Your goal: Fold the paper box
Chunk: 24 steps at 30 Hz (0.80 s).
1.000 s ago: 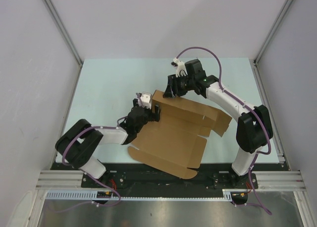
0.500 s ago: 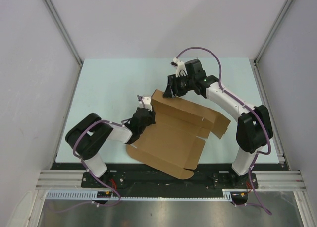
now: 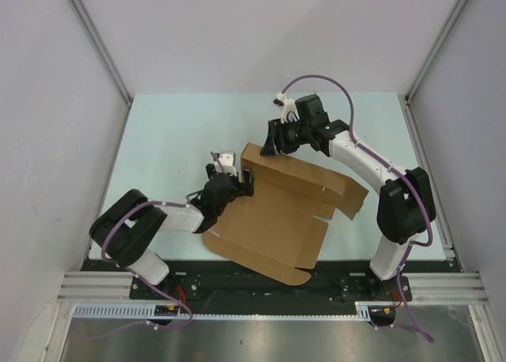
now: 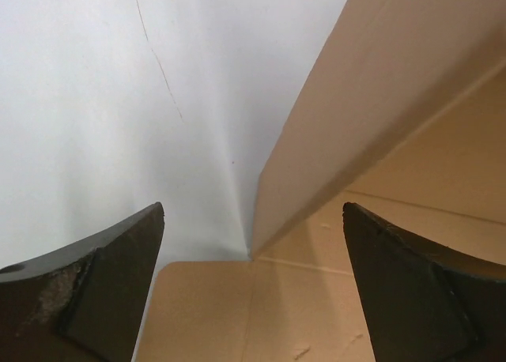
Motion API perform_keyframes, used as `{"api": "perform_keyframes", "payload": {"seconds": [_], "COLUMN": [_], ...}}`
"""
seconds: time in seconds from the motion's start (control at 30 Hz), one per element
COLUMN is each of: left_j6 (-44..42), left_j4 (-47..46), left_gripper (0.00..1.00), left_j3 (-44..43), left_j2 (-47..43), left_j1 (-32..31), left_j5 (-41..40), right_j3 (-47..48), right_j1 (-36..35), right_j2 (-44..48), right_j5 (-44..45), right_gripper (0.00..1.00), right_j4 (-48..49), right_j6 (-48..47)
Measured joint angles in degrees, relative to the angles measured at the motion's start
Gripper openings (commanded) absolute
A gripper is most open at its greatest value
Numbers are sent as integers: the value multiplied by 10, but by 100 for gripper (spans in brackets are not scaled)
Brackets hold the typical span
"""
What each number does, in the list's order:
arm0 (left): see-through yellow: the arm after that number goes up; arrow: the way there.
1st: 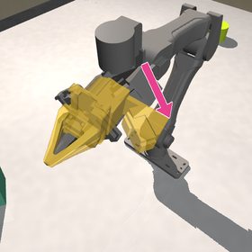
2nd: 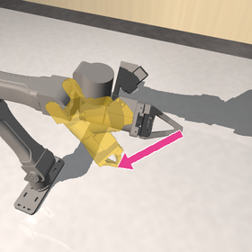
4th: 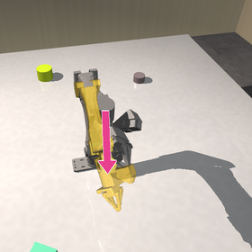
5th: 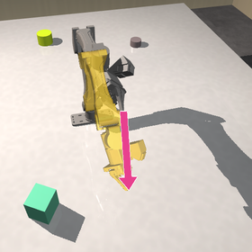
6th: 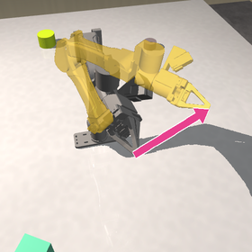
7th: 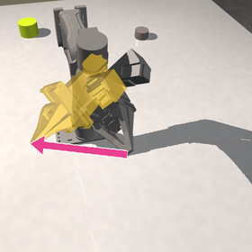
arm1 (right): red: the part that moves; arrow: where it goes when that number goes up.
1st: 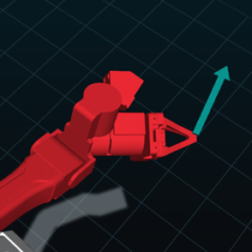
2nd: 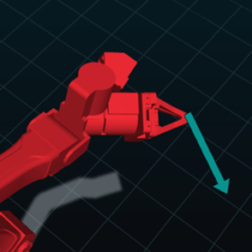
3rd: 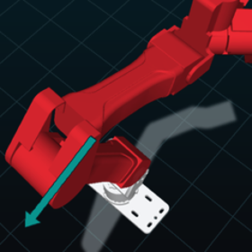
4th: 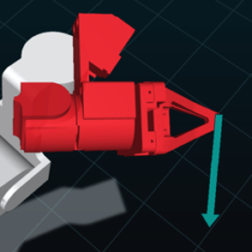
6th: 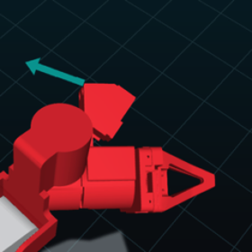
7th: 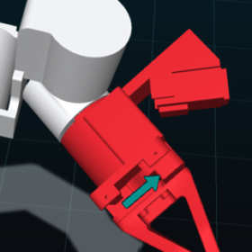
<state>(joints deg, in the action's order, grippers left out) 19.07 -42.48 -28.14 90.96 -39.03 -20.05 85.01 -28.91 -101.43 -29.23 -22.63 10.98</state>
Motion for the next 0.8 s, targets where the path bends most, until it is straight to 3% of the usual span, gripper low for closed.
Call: {"api": "perform_keyframes", "payload": {"seconds": [0.13, 0.23, 0.33, 0.37, 0.47, 0.53, 0.8], "left_j6": [-1, -7, -17, -21, -30, -40, -57], "left_j4": [-1, -5, -2, -1, -3, -8, -13], "left_gripper": [100, 91, 69, 53, 27, 17, 13], "left_j3": [3, 0, -13, -20, -42, -50, -57], "left_j2": [-40, -45, -37, -33, -19, -10, -1], "left_j1": [0, 0, 0, 0, 0, 0, -2], "left_j5": [-7, -8, -8, -8, -7, -3, 3], "right_j3": [0, 0, 0, 0, 0, 0, 1], "right_j1": [0, 0, -1, -2, -3, -3, -4], "right_j2": [0, 0, 0, 0, 0, 0, 0], "right_j5": [-1, -2, -2, -2, -2, -2, 1], "right_gripper": [52, 52, 52, 52, 52, 52, 53], "right_j4": [0, 0, 0, 0, -1, 0, 2], "right_j6": [0, 0, 0, 0, 0, 0, 0]}}
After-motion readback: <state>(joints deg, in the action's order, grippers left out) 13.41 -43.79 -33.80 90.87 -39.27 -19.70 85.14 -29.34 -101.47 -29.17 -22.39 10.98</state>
